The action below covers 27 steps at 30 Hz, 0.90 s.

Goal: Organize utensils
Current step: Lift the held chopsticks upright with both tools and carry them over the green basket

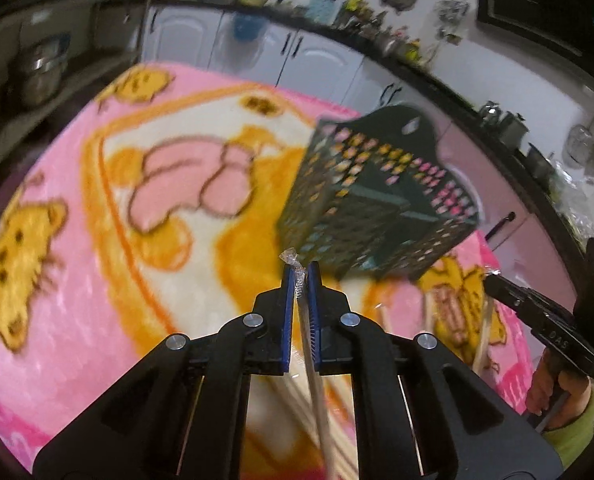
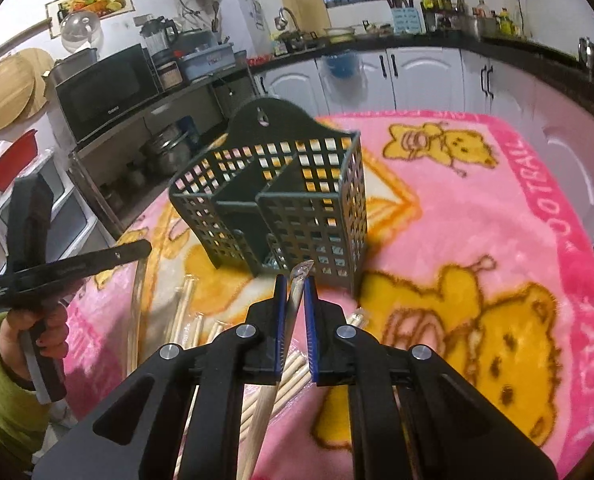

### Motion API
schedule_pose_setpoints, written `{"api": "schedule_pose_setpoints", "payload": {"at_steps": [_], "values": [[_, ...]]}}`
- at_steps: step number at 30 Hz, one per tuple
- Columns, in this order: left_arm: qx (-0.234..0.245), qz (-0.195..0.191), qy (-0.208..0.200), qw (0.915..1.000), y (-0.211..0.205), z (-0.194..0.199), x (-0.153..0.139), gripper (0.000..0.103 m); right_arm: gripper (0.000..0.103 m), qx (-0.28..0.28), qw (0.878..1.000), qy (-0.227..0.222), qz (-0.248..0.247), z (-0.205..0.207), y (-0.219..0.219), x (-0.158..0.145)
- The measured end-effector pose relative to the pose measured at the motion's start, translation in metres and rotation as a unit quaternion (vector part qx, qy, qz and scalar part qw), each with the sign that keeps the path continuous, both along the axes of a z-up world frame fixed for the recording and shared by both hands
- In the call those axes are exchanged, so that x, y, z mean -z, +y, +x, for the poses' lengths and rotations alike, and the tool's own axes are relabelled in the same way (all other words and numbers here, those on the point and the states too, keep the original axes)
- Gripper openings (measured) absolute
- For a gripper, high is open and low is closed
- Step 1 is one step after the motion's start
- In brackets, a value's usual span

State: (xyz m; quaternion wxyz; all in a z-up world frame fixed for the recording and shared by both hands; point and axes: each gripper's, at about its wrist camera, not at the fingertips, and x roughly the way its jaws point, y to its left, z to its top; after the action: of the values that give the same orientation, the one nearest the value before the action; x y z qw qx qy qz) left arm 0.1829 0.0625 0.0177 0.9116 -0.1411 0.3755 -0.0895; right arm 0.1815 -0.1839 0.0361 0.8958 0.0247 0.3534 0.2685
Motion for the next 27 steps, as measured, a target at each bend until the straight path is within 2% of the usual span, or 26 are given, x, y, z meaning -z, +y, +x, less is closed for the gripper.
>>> {"api": "schedule_pose_setpoints", "payload": {"at_steps": [5, 16, 27], "values": [[0.015, 0.043, -0.059, 0.9972, -0.027, -0.013, -0.034, 0.003, 0.008, -0.007, 0.999, -0.031, 0.017, -0.013, -0.006, -0.02], [0.052, 0.046, -0.112, 0.9912, -0.062, -0.025, -0.075, 0.003, 0.006, -0.006, 0.996, -0.084, 0.019, -0.033, -0.011, -0.056], [0.066, 0.044, -0.141, 0.9868, -0.078, -0.021, -0.103, 0.003, 0.006, -0.008, 0.991, -0.129, 0.036, -0.039, -0.013, -0.091]]}}
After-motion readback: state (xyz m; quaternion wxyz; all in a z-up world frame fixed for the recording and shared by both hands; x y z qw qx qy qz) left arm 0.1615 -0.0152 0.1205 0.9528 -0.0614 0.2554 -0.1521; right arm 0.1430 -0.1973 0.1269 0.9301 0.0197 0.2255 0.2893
